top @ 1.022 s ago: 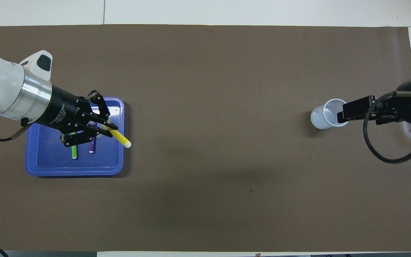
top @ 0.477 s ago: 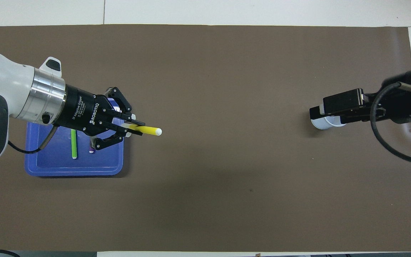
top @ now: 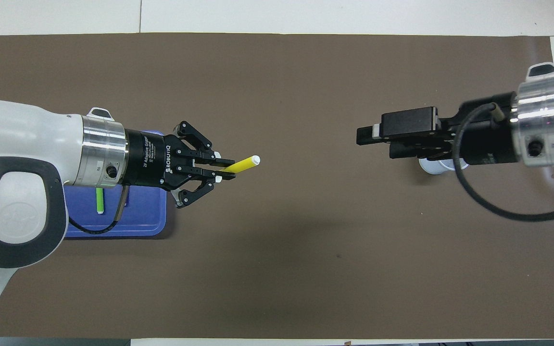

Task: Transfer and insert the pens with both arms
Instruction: 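Carry the yellow pen forward while the right gripper approaches it, then grasp the yellow pen tip with the right gripper, open the left gripper, then carry the yellow pen to the cup while the left gripper withdraws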

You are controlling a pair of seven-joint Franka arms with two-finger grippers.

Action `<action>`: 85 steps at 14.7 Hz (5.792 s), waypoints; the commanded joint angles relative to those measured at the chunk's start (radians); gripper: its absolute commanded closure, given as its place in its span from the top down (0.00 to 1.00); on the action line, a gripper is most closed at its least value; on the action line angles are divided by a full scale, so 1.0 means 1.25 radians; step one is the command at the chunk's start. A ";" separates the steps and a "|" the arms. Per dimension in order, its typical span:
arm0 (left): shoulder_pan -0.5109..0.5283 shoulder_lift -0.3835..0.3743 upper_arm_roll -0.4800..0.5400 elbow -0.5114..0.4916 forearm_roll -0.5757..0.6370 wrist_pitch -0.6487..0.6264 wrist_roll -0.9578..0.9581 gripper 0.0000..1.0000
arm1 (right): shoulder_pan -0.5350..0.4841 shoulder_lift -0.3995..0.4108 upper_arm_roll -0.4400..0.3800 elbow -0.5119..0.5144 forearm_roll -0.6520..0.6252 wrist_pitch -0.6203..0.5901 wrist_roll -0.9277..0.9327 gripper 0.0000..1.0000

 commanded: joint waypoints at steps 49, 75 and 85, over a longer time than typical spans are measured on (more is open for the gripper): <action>-0.111 -0.064 0.005 -0.099 -0.061 0.213 -0.061 0.00 | 0.145 0.108 0.002 0.080 -0.139 0.037 0.111 0.49; -0.113 -0.073 0.005 -0.106 -0.064 0.227 -0.061 1.00 | 0.132 0.102 -0.007 0.084 -0.275 0.083 0.115 0.00; -0.062 -0.103 0.007 -0.165 0.040 0.215 0.044 1.00 | -0.059 0.032 -0.007 -0.105 -0.508 0.194 -0.161 0.00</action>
